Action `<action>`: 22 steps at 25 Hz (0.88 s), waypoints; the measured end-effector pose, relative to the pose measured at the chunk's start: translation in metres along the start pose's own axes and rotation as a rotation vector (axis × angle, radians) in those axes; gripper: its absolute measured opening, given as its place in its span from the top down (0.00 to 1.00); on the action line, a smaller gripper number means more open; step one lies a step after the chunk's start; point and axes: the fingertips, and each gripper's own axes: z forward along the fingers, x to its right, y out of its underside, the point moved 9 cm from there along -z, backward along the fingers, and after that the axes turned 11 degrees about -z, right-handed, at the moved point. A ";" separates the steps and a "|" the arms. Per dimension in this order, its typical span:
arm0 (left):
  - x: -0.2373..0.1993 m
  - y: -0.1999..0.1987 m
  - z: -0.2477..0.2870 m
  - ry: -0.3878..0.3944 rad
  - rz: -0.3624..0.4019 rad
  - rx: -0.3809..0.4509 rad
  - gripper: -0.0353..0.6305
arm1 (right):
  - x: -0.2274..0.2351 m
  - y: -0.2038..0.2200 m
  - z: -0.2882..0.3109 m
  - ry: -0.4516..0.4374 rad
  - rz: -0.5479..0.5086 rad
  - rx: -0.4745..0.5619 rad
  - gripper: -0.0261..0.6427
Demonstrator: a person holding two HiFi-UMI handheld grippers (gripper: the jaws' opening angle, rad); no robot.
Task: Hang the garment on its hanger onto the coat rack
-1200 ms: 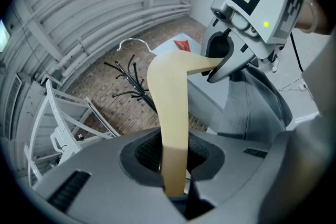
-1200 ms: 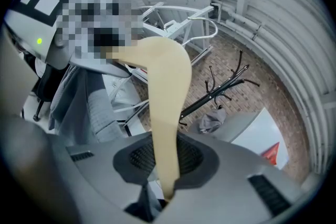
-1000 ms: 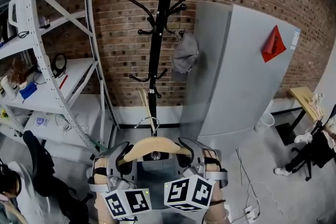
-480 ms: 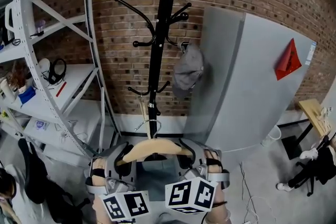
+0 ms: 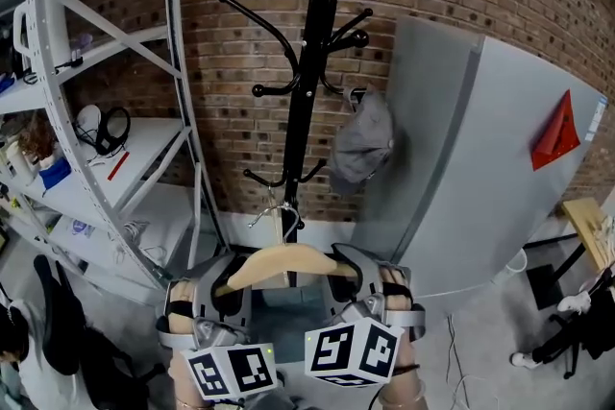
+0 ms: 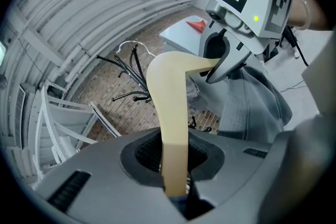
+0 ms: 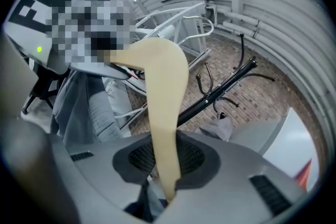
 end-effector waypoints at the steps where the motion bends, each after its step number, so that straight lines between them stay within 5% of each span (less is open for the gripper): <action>1: -0.002 0.000 0.005 -0.003 0.002 0.001 0.85 | 0.002 0.000 0.005 0.000 0.000 0.002 0.85; 22: -0.055 0.013 0.135 -0.004 0.043 0.093 0.85 | 0.056 -0.013 0.122 0.061 0.007 -0.058 0.85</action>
